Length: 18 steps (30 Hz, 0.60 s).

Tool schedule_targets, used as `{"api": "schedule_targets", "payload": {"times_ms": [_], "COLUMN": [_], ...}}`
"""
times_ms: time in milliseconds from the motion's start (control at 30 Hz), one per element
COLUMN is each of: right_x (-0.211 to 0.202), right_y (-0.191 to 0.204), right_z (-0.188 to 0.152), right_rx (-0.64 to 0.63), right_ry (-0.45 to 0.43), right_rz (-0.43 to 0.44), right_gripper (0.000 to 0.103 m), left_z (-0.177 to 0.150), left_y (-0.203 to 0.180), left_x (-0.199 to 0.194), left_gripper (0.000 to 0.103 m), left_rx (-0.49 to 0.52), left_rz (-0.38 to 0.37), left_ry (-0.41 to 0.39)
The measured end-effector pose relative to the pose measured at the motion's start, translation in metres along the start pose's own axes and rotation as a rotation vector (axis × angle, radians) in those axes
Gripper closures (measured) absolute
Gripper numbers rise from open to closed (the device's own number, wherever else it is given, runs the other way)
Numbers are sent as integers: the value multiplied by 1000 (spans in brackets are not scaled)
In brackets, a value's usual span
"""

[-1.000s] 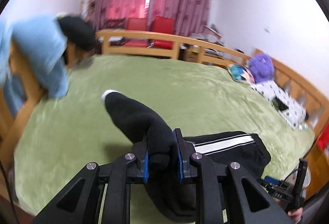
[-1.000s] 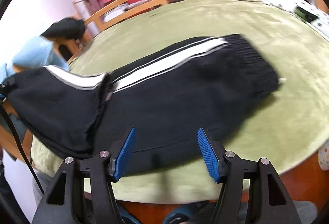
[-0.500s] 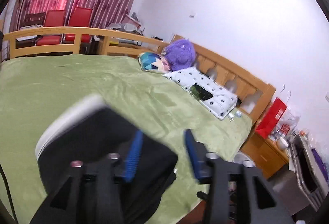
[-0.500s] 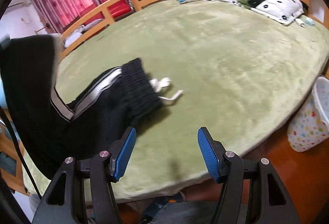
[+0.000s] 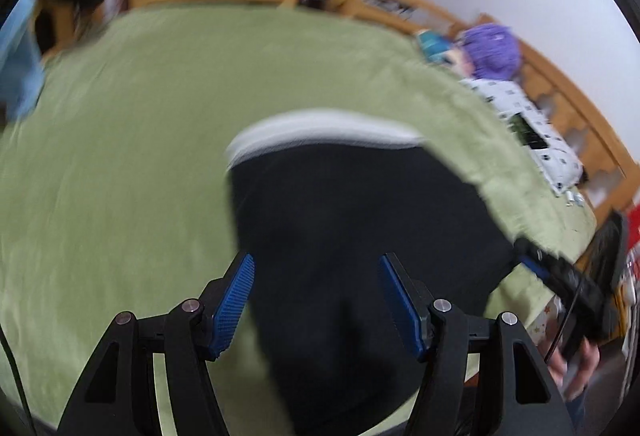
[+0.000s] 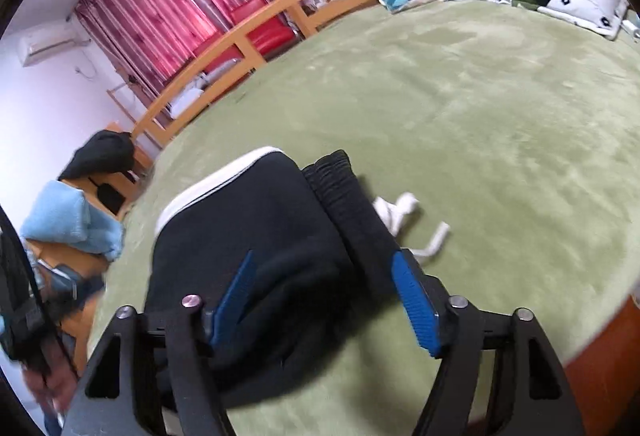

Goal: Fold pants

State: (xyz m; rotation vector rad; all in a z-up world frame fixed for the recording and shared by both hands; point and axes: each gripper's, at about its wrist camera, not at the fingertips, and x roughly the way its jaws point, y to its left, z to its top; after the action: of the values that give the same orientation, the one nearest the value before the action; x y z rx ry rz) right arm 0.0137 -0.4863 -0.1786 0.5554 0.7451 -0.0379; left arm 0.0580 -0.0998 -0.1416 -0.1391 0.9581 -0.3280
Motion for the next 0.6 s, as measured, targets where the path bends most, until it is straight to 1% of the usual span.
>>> {"api": "schedule_targets", "payload": {"times_ms": [33,67,100,133,167,200,233,267,300,367,400,433,467,500,533,567,600], "right_x": [16,28,37,41,35,25,6,-7,-20,-38,-40,-34,-27,-11,-2,-1,-4], "right_y": [3,6,10,18,28,33,30,25,17,3,-4,-16,-24,-36,-44,-50,-53], "right_z": [3,3,3,3,4,6,9,10,10,2,-4,-14,-19,-27,-31,-33,-32], "right_rx": [-8,-11,-25,-65,-136,-173,-149,-116,-86,-71,-68,-59,-49,-18,13,33,46], "right_ry": [26,52,71,61,28,-1,-54,-81,-101,-134,-140,-119,-90,-26,14,19,11], "right_rz": [-7,-20,-28,-50,-41,3,64,93,99,40,1,-42,-55,-78,-65,-44,-21], "right_gripper": [36,61,73,79,86,86,86,86,86,86,83,79,69,66,66,63,59], "left_z": [-7,-11,-16,-19,-21,-23,-25,-26,-27,-29,-26,-26,-24,-23,-22,-23,-23], "left_y": [10,16,23,27,30,33,37,39,41,43,40,39,36,32,29,28,27], "left_x": [4,7,9,11,12,11,11,10,8,9,11,13,15,21,27,29,30], "left_gripper": [40,40,40,40,40,40,40,40,41,41,42,42,42,42,42,42,41], "left_rx": [-26,-42,-57,-68,-78,-88,-94,-99,-102,-98,-96,-90,-85,-77,-71,-70,-67], "left_rz": [0,-1,-3,-1,1,-5,-11,-17,-28,-59,-68,-79,-83,-88,-90,-93,-104], "left_ry": [27,43,56,63,67,64,58,52,45,36,35,37,44,60,87,97,101]}}
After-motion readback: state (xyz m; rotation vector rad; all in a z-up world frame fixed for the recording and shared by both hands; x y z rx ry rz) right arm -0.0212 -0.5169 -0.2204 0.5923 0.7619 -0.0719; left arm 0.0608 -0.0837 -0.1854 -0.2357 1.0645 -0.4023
